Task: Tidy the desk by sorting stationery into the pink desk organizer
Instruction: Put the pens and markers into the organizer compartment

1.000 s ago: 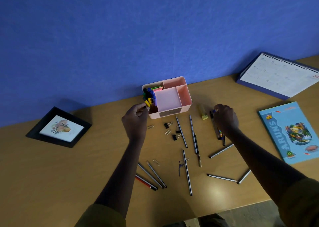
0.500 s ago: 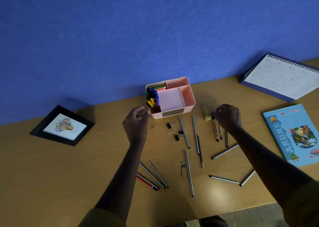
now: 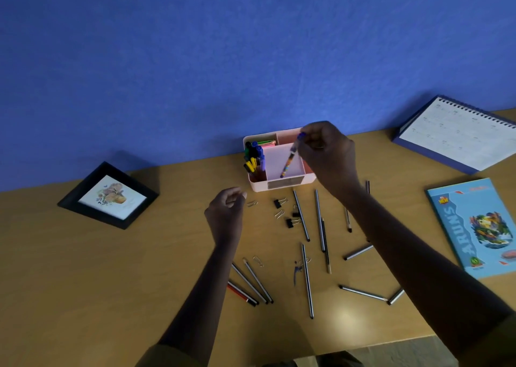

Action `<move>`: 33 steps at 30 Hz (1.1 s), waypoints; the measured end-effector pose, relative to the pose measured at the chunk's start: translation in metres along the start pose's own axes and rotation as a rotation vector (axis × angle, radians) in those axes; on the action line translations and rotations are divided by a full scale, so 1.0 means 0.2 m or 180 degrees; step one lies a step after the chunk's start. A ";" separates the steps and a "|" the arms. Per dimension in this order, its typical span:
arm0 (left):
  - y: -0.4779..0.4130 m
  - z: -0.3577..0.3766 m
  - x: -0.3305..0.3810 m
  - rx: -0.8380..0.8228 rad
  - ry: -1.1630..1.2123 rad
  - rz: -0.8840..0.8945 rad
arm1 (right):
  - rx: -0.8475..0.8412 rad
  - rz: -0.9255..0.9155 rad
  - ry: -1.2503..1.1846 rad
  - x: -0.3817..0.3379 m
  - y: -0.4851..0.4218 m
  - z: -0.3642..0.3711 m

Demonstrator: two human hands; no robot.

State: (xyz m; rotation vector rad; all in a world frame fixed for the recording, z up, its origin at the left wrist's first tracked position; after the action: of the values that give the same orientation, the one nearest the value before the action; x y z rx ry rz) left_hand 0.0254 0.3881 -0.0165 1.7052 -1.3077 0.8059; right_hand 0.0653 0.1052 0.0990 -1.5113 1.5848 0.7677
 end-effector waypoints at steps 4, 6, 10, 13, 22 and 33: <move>0.04 -0.01 -0.04 -0.0040 0.0045 -0.0056 | -0.0133 -0.0220 0.0009 -0.11 -0.04 0.18; 0.06 -0.01 -0.05 -0.0053 0.0031 -0.0070 | -0.0244 -0.0266 0.0100 -0.11 -0.04 0.27; 0.08 -0.02 -0.08 -0.0043 0.0097 -0.0145 | -0.0419 -0.0314 0.0367 -0.06 -0.02 0.41; 0.09 -0.03 -0.09 -0.0078 0.0134 -0.0158 | -0.0527 -0.0361 0.0534 -0.02 0.00 0.47; 0.10 -0.04 -0.12 -0.0151 0.0116 -0.0242 | -0.0553 -0.0105 0.0710 0.06 0.02 0.55; 0.11 -0.01 -0.12 -0.0244 0.0108 -0.0336 | -0.0152 -0.0050 0.0949 0.24 0.17 0.22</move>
State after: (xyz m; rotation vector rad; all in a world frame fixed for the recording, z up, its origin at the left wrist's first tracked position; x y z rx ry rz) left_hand -0.0016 0.3978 -0.0314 1.6779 -1.2002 0.7117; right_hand 0.0394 0.1217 0.0325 -1.7338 1.7781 0.5949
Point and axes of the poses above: each hand's wrist, its own y-axis away from the middle knuckle, its own z-axis out of the palm, x = y × z, the point moved 7 cm from there along -y, towards the middle knuckle, and after that the axes turned 12 degrees about -x, right-handed, at the moved point
